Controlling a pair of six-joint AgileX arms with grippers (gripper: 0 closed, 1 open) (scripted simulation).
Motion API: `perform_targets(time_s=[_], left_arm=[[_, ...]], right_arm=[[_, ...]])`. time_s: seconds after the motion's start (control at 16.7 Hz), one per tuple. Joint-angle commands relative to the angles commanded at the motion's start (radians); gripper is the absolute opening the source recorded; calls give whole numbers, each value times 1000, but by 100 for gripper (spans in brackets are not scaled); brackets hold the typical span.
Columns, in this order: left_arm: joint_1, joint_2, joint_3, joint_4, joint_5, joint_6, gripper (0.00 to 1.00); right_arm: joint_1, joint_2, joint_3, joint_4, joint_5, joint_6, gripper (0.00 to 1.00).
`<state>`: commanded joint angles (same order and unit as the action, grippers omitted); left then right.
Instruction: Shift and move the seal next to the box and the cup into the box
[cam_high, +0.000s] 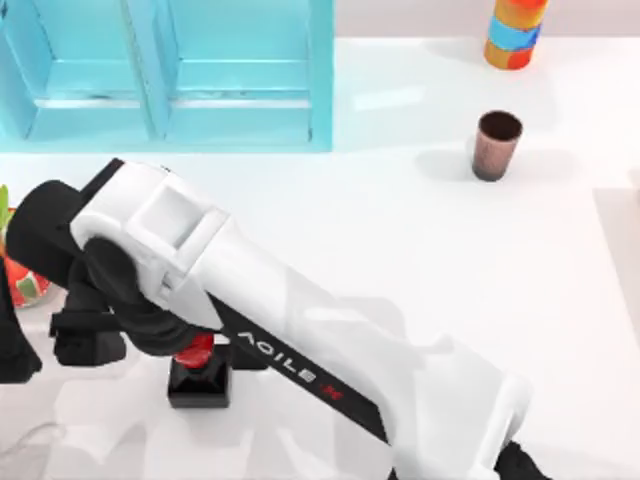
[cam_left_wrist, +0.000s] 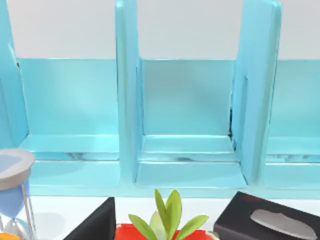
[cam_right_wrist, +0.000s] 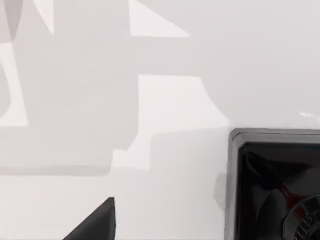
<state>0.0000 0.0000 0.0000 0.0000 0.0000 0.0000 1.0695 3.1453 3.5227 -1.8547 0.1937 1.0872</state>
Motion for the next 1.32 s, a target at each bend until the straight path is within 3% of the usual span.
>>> perform_targets(time_s=[0.06, 0.84, 1.32], left_arm=[[0, 0, 0, 0, 0, 0, 100], [0, 0, 0, 0, 0, 0, 100], [0, 0, 0, 0, 0, 0, 100]], right_arm=[[0, 0, 0, 0, 0, 0, 100], [0, 0, 0, 0, 0, 0, 2], [0, 0, 0, 0, 0, 0, 0]])
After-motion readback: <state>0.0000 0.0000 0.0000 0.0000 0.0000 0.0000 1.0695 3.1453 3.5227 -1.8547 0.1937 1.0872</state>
